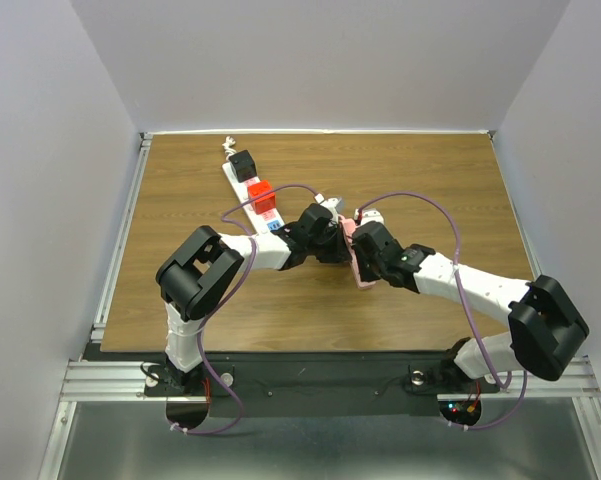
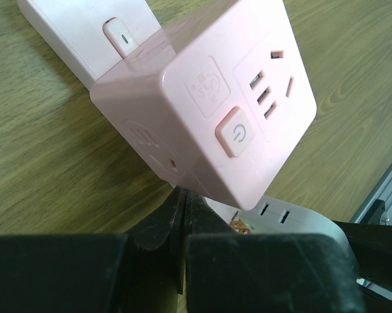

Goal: Insert the plug

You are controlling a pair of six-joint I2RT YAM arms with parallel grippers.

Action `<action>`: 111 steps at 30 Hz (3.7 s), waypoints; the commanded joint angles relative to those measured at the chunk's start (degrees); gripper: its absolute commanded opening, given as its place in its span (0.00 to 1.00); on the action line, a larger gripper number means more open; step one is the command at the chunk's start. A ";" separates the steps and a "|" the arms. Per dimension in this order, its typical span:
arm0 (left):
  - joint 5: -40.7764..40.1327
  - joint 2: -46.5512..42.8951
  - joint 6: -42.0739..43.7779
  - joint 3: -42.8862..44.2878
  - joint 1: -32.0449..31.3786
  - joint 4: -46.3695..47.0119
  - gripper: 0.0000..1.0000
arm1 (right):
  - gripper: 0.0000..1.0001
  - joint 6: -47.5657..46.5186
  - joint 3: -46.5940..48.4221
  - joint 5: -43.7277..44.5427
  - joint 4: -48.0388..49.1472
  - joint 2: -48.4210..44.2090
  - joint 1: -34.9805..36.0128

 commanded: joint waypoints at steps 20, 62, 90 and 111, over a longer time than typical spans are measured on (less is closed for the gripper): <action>1.12 3.20 0.35 1.89 -1.20 -0.38 0.08 | 0.01 0.42 0.59 4.61 -0.87 1.98 2.04; 1.74 3.12 0.26 1.72 -1.11 0.15 0.05 | 0.00 6.14 -0.73 0.66 -0.34 7.00 7.84; 2.00 3.20 0.17 1.89 -1.11 0.24 0.04 | 0.00 9.65 -3.37 -6.02 2.55 10.25 9.51; 2.18 3.38 0.09 1.98 -1.20 0.06 0.03 | 0.00 10.80 -7.06 -11.12 5.81 11.13 9.60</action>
